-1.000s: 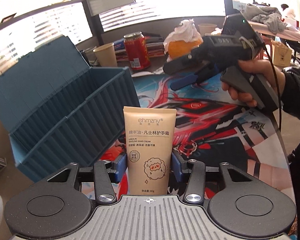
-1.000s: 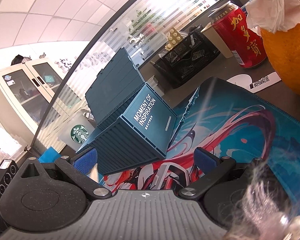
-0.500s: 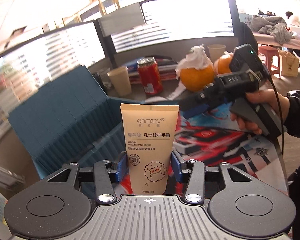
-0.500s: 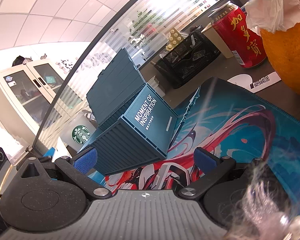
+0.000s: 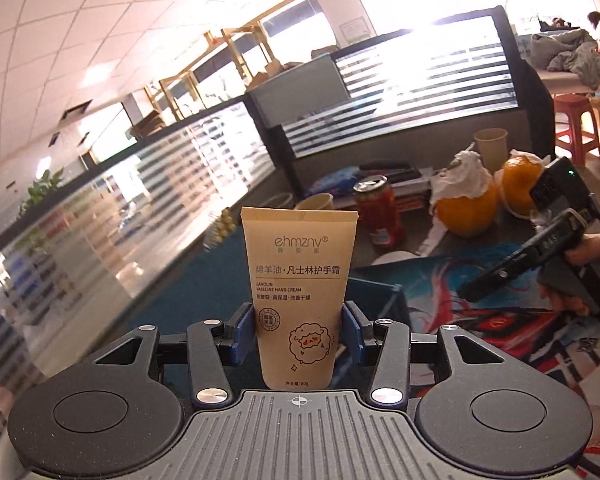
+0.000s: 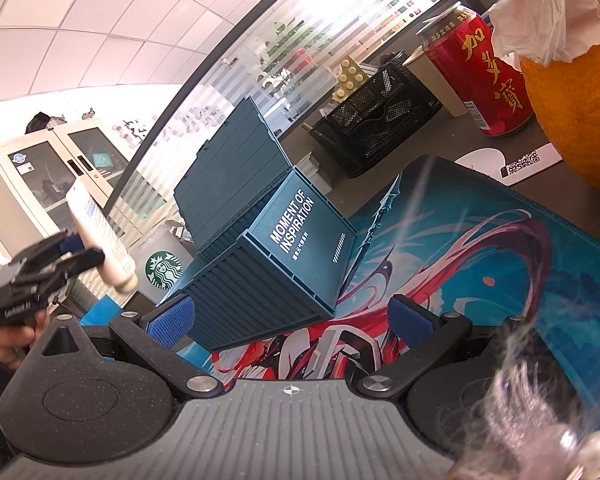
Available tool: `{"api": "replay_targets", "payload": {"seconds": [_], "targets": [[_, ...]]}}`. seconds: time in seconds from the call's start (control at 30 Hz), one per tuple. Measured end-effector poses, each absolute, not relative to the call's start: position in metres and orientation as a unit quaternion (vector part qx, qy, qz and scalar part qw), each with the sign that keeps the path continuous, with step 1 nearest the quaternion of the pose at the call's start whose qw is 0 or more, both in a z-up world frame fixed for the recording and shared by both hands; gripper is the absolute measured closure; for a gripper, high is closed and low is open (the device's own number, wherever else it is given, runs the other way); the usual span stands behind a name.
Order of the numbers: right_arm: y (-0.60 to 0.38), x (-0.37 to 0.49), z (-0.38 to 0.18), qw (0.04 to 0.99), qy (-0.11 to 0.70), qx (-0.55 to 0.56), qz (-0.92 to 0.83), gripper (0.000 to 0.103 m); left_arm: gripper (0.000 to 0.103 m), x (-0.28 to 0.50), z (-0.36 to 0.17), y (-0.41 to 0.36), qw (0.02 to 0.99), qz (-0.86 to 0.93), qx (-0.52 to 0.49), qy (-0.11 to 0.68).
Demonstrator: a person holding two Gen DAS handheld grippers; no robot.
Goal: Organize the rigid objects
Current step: 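Lift the hand-cream tube, lower it into the teal box, open the left tool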
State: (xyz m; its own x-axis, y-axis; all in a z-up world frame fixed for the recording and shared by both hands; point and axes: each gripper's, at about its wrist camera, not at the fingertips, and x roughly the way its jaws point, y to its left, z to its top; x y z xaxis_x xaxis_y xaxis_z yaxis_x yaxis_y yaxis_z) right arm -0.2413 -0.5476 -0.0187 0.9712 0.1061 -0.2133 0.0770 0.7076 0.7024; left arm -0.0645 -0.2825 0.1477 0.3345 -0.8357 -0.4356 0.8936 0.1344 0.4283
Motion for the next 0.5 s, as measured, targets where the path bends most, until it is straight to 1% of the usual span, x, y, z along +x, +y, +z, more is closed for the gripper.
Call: {"api": "replay_targets", "payload": {"seconds": [0.13, 0.27, 0.5], "targets": [[-0.547, -0.241, -0.018, 0.916, 0.12, 0.382, 0.009, 0.0, 0.059, -0.053, 0.157, -0.286, 0.755, -0.565, 0.33, 0.037], [-0.545, -0.241, -0.017, 0.916, 0.12, 0.381, 0.011, 0.0, 0.059, -0.039, 0.156, -0.299, 0.749, -0.558, 0.354, 0.042], [-0.544, -0.238, -0.018, 0.916, 0.121, 0.381, 0.014, 0.0, 0.058, -0.02, 0.131, -0.327, 0.727, -0.564, 0.386, 0.062]]}}
